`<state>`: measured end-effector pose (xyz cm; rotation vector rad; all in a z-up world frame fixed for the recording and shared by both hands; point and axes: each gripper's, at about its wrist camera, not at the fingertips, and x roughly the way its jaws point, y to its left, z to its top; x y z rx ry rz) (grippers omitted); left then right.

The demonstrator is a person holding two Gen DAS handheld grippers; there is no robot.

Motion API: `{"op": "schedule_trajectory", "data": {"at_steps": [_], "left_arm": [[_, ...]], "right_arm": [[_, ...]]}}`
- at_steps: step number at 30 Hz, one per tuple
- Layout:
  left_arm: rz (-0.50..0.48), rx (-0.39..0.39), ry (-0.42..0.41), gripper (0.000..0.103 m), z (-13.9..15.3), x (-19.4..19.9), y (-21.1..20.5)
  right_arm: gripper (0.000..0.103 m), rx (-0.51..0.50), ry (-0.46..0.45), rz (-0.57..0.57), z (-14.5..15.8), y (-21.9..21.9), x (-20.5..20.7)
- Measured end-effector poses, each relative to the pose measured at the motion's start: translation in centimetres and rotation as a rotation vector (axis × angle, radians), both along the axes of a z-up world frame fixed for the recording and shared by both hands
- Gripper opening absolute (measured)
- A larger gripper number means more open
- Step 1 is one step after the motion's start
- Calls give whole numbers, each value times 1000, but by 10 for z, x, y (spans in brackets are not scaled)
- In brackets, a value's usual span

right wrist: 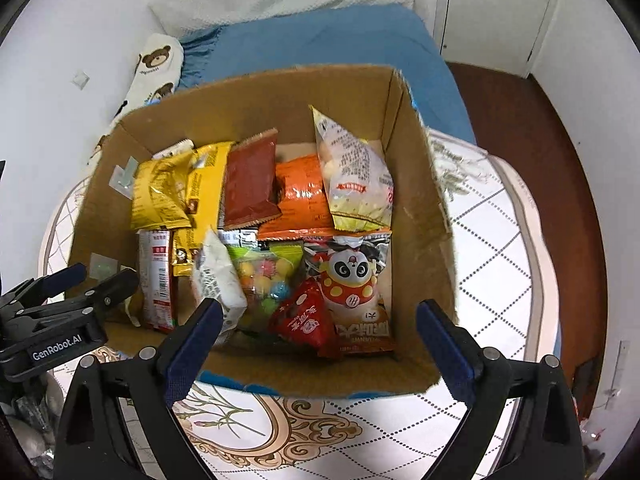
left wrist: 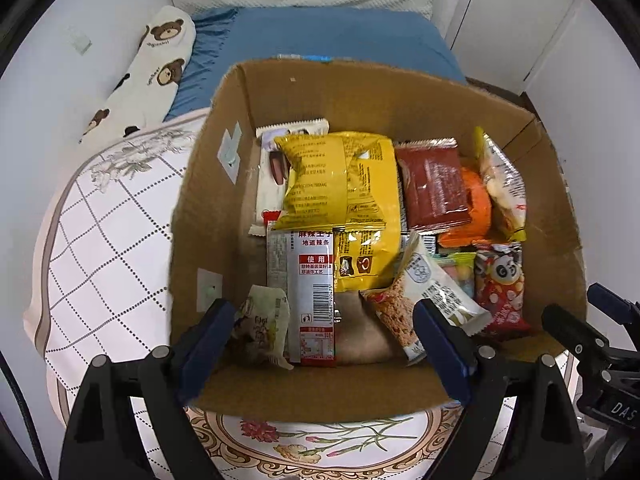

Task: Organize snacks

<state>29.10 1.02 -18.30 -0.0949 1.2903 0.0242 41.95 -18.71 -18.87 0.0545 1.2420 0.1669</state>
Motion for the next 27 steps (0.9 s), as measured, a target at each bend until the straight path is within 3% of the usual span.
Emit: {"op": "schedule_trajectory", "data": {"at_steps": [15,27], "left_arm": [[-5,10,-243,92,104,-99,1],[69,12,-361,92,163,-183,13]], "right_arm": [[101,36,-237,5,105,-13,-102],[103,30,-375,34,171,-12,-197]]}}
